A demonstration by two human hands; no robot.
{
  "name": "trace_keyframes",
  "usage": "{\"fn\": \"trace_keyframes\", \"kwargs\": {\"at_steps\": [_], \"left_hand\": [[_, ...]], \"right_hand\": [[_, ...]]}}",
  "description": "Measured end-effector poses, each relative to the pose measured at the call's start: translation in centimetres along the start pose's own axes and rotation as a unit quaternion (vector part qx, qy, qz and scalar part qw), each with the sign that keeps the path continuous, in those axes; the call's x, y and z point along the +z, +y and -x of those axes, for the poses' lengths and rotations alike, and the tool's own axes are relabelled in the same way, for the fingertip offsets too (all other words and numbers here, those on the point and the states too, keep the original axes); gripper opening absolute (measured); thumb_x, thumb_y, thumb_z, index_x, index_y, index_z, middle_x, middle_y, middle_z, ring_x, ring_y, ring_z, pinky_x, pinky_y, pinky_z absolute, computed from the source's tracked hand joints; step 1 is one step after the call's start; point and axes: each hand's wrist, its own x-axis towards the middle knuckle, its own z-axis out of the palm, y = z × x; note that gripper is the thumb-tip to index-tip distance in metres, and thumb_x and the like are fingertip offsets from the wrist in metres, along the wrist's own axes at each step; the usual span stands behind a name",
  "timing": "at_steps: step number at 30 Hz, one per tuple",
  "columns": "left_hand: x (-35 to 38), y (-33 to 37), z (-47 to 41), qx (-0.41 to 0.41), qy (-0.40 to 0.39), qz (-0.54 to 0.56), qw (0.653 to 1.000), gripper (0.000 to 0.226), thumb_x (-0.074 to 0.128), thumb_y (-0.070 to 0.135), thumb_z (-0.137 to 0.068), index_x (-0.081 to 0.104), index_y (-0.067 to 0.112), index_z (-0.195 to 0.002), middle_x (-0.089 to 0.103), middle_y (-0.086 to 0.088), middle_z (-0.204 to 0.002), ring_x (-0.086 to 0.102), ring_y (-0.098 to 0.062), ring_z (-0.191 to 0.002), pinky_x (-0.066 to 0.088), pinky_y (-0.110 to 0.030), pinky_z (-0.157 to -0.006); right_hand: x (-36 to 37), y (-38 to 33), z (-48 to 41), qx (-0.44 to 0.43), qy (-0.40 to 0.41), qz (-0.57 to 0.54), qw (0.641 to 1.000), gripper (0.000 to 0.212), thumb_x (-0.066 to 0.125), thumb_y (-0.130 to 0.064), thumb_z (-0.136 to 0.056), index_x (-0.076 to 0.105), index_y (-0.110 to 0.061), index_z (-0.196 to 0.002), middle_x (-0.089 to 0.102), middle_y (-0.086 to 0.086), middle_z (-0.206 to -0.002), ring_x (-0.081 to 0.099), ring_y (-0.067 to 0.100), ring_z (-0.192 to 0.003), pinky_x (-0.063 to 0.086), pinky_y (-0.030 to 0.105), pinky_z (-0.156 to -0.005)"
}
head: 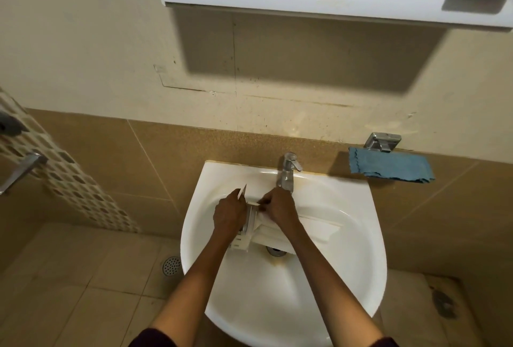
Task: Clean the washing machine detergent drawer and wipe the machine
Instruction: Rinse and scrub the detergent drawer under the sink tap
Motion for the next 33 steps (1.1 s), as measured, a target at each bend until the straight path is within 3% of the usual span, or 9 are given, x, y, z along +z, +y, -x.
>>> {"fn": "trace_keyframes", "kwargs": {"at_steps": [4,8,13,15,22,27,29,31,33], "left_hand": [[0.0,0.1,0.7,0.008,0.01,-0.008,1.0,0.032,0.031,0.024,-0.101,0.058,0.012,-0.115,0.067,-0.011,-0.105,0.062,-0.029,-0.095,0.046,-0.033,-0.081],[-0.1,0.2,1.1,0.007,0.014,-0.004,1.0,0.033,0.031,0.024,-0.1,0.057,0.014,-0.117,0.067,-0.01,-0.107,0.061,-0.03,-0.098,0.045,-0.033,-0.082],[-0.3,0.1,1.2,0.009,0.005,-0.01,1.0,0.034,0.03,0.025,-0.101,0.055,0.015,-0.121,0.066,-0.012,-0.109,0.06,-0.031,-0.099,0.043,-0.032,-0.081],[-0.2,0.1,1.2,0.011,0.003,-0.008,1.0,0.034,0.03,0.024,-0.1,0.056,0.014,-0.12,0.066,-0.012,-0.109,0.06,-0.031,-0.099,0.042,-0.03,-0.079],[-0.2,0.0,1.0,0.013,-0.001,-0.005,1.0,0.031,0.031,0.022,-0.099,0.057,0.013,-0.114,0.066,-0.012,-0.105,0.061,-0.032,-0.096,0.038,-0.028,-0.074],[-0.2,0.0,1.1,0.012,0.004,-0.003,1.0,0.031,0.031,0.023,-0.1,0.057,0.013,-0.113,0.067,-0.012,-0.102,0.061,-0.031,-0.093,0.04,-0.029,-0.075],[0.0,-0.1,1.0,0.009,0.007,-0.001,1.0,0.029,0.032,0.022,-0.099,0.058,0.013,-0.11,0.067,-0.011,-0.101,0.062,-0.03,-0.091,0.042,-0.03,-0.075],[0.1,-0.1,1.0,0.009,0.008,0.001,1.0,0.028,0.034,0.022,-0.099,0.058,0.013,-0.11,0.067,-0.01,-0.1,0.062,-0.029,-0.09,0.041,-0.029,-0.074],[0.0,-0.1,1.2,0.012,0.01,0.005,1.0,0.029,0.032,0.024,-0.1,0.058,0.014,-0.11,0.068,-0.01,-0.1,0.062,-0.028,-0.089,0.042,-0.029,-0.074]], "right_hand": [[-0.5,0.9,0.7,0.002,0.016,-0.017,1.0,0.019,0.066,-0.012,-0.084,0.073,-0.006,-0.102,0.072,0.01,-0.103,0.064,0.022,-0.099,0.044,0.021,-0.086],[-1.9,2.7,1.4,-0.004,0.005,-0.061,0.998,0.021,0.074,-0.014,-0.077,0.075,-0.006,-0.096,0.073,0.01,-0.096,0.063,0.015,-0.089,0.036,0.007,-0.066],[-5.8,7.0,1.5,0.071,-0.062,-0.069,0.993,0.014,0.081,-0.025,-0.069,0.077,-0.026,-0.082,0.064,-0.023,-0.055,0.049,-0.005,-0.056,0.035,0.018,-0.07],[-8.0,8.6,1.6,0.098,-0.094,-0.086,0.987,0.016,0.08,-0.015,-0.071,0.076,-0.015,-0.087,0.06,-0.022,-0.047,0.05,-0.004,-0.055,0.037,0.008,-0.065],[-12.4,12.5,1.8,0.166,-0.133,-0.075,0.974,0.019,0.08,-0.008,-0.07,0.074,-0.004,-0.088,0.066,-0.017,-0.056,0.058,0.001,-0.073,0.039,-0.002,-0.057],[-12.4,12.1,1.4,0.142,-0.165,-0.061,0.974,0.01,0.077,-0.005,-0.073,0.074,-0.009,-0.082,0.067,-0.015,-0.057,0.059,0.003,-0.074,0.04,0.008,-0.067],[-12.1,11.2,1.5,0.131,-0.125,-0.052,0.982,0.007,0.074,-0.006,-0.077,0.073,-0.005,-0.084,0.063,-0.011,-0.057,0.055,0.003,-0.067,0.04,0.012,-0.063],[-11.0,9.1,1.5,0.097,-0.063,-0.094,0.989,0.012,0.062,-0.006,-0.088,0.071,-0.002,-0.094,0.061,-0.008,-0.06,0.051,-0.001,-0.055,0.038,0.008,-0.053],[-8.7,7.4,0.8,0.128,-0.033,-0.272,0.953,0.025,0.042,0.001,-0.096,0.063,0.004,-0.108,0.062,0.005,-0.076,0.054,0.003,-0.053,0.043,0.009,-0.048]]}}
